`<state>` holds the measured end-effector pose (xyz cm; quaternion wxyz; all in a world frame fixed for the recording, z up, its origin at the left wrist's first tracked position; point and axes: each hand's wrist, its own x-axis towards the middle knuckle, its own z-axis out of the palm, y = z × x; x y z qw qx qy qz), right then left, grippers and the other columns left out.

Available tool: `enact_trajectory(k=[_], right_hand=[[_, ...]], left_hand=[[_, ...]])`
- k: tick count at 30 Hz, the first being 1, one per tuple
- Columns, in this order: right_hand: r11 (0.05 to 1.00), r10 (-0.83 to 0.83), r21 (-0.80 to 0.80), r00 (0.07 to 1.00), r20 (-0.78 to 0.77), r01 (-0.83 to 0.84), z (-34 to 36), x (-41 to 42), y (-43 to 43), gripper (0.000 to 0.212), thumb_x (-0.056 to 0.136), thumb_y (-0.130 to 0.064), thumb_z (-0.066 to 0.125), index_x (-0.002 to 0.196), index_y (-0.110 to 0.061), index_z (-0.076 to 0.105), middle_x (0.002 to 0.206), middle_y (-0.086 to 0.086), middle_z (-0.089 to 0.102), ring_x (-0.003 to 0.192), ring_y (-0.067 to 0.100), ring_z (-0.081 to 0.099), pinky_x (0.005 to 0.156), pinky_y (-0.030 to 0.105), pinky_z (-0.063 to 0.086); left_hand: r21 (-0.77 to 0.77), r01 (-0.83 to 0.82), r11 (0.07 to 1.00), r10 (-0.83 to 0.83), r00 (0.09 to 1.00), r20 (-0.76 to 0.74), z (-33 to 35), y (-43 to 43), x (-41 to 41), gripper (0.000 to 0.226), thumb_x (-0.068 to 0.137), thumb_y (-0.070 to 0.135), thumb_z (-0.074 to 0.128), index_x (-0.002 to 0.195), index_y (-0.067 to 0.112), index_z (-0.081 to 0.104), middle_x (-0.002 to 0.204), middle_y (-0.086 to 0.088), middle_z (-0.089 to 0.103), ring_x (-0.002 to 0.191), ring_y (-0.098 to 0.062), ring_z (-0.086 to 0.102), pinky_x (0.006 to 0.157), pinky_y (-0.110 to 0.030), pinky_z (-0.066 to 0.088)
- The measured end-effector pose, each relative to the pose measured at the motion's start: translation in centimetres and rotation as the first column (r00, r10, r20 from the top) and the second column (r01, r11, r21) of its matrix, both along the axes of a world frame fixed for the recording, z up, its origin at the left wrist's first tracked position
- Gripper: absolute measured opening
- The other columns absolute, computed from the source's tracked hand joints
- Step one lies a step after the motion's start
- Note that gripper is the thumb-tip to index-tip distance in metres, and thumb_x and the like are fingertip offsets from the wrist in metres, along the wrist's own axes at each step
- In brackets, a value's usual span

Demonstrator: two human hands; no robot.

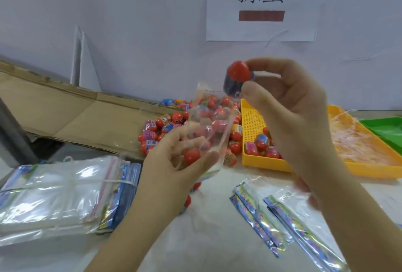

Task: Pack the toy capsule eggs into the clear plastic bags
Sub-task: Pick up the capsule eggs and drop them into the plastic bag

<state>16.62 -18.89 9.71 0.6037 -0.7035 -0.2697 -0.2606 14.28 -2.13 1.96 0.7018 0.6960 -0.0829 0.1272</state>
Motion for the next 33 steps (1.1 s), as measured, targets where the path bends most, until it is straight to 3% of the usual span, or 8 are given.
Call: enact_trajectory(k=[4, 15, 18, 20, 24, 26, 30, 33], right_hand=[[0.928, -0.213, -0.296, 0.974, 0.072, 0.225, 0.1, 0.1, 0.0, 0.018, 0.079, -0.038, 0.066, 0.093, -0.04, 0.055, 0.089, -0.029, 0.066, 0.098, -0.007, 0.061, 0.101, 0.041, 0.037], [0.798, -0.193, -0.58, 0.981, 0.008, 0.162, 0.1, 0.0, -0.1, 0.009, 0.069, -0.05, 0.062, 0.077, -0.05, 0.065, 0.123, -0.028, 0.046, 0.126, -0.001, 0.024, 0.097, 0.016, 0.013], [0.778, -0.154, -0.621, 0.987, -0.044, 0.094, 0.1, -0.1, -0.1, 0.009, 0.071, -0.055, 0.067, 0.079, -0.051, 0.068, 0.13, -0.027, 0.043, 0.128, -0.002, 0.02, 0.093, 0.0, 0.005], [0.766, -0.107, -0.641, 0.992, -0.073, 0.036, 0.1, 0.0, 0.0, 0.009, 0.075, -0.052, 0.065, 0.083, -0.051, 0.069, 0.136, -0.023, 0.041, 0.128, -0.004, 0.018, 0.097, -0.002, 0.007], [0.676, -0.049, -0.737, 0.997, -0.058, -0.01, -0.3, -0.1, 0.0, 0.035, 0.086, -0.064, 0.041, 0.097, -0.05, 0.07, 0.148, -0.026, 0.024, 0.132, -0.006, 0.007, 0.115, 0.045, 0.011], [0.724, -0.019, -0.689, 0.998, -0.055, -0.024, -0.1, 0.0, 0.2, 0.035, 0.085, -0.067, 0.035, 0.101, -0.058, 0.065, 0.15, -0.025, 0.023, 0.135, -0.003, 0.01, 0.114, 0.043, 0.014], [0.967, -0.101, -0.23, 0.995, 0.026, 0.104, -1.2, 2.0, -0.3, 0.024, 0.092, -0.037, 0.048, 0.113, -0.046, 0.057, 0.129, -0.012, 0.052, 0.116, -0.003, 0.046, 0.092, 0.015, 0.039], [0.814, -0.344, -0.508, 0.939, -0.031, 0.281, -3.7, 3.9, -1.0, 0.028, 0.095, -0.027, 0.055, 0.121, -0.036, 0.059, 0.119, -0.014, 0.054, 0.107, 0.001, 0.046, 0.092, 0.028, 0.04]], left_hand=[[0.042, 0.066, 0.997, -0.067, 0.997, 0.03, 0.1, -0.3, -0.4, 0.049, 0.057, 0.04, 0.08, 0.104, 0.045, 0.068, 0.1, 0.016, 0.074, 0.089, -0.008, 0.073, 0.063, -0.028, 0.062], [-0.019, 0.158, 0.987, -0.157, 0.988, 0.007, 0.7, -0.3, -0.3, 0.031, 0.061, 0.051, 0.08, 0.091, 0.045, 0.072, 0.088, 0.009, 0.076, 0.078, -0.013, 0.073, 0.064, -0.024, 0.059], [-0.006, 0.109, 0.994, -0.109, 0.994, 0.023, 1.0, -0.5, -0.6, 0.032, 0.064, 0.058, 0.077, 0.093, 0.045, 0.072, 0.084, -0.001, 0.074, 0.076, -0.038, 0.067, 0.059, -0.053, 0.057], [-0.007, 0.07, 0.998, -0.069, 0.997, 0.041, 1.1, -0.5, -0.7, 0.028, 0.069, 0.054, 0.08, 0.093, 0.041, 0.072, 0.083, -0.009, 0.071, 0.077, -0.046, 0.063, 0.06, -0.063, 0.051], [0.0, 0.008, 1.0, -0.008, 0.998, 0.067, 1.1, -0.6, -0.7, 0.023, 0.072, 0.047, 0.077, 0.091, 0.033, 0.073, 0.084, -0.009, 0.071, 0.079, -0.034, 0.068, 0.064, -0.048, 0.059], [-0.048, -0.028, 0.998, 0.029, 0.999, 0.036, 1.1, -0.5, -0.6, 0.018, 0.071, 0.043, 0.083, 0.083, 0.033, 0.075, 0.08, -0.005, 0.072, 0.076, -0.029, 0.071, 0.052, -0.034, 0.059], [-0.172, -0.137, 0.975, 0.128, 0.99, -0.06, 1.3, 0.1, -0.4, 0.027, 0.056, 0.053, 0.069, 0.074, 0.033, 0.076, 0.083, -0.008, 0.074, 0.078, -0.027, 0.074, 0.05, -0.033, 0.058], [-0.226, -0.191, 0.955, 0.17, 0.979, -0.109, 1.4, 0.6, -0.1, 0.029, 0.055, 0.053, 0.072, 0.073, 0.031, 0.077, 0.085, -0.015, 0.073, 0.078, -0.032, 0.069, 0.047, -0.03, 0.055]])
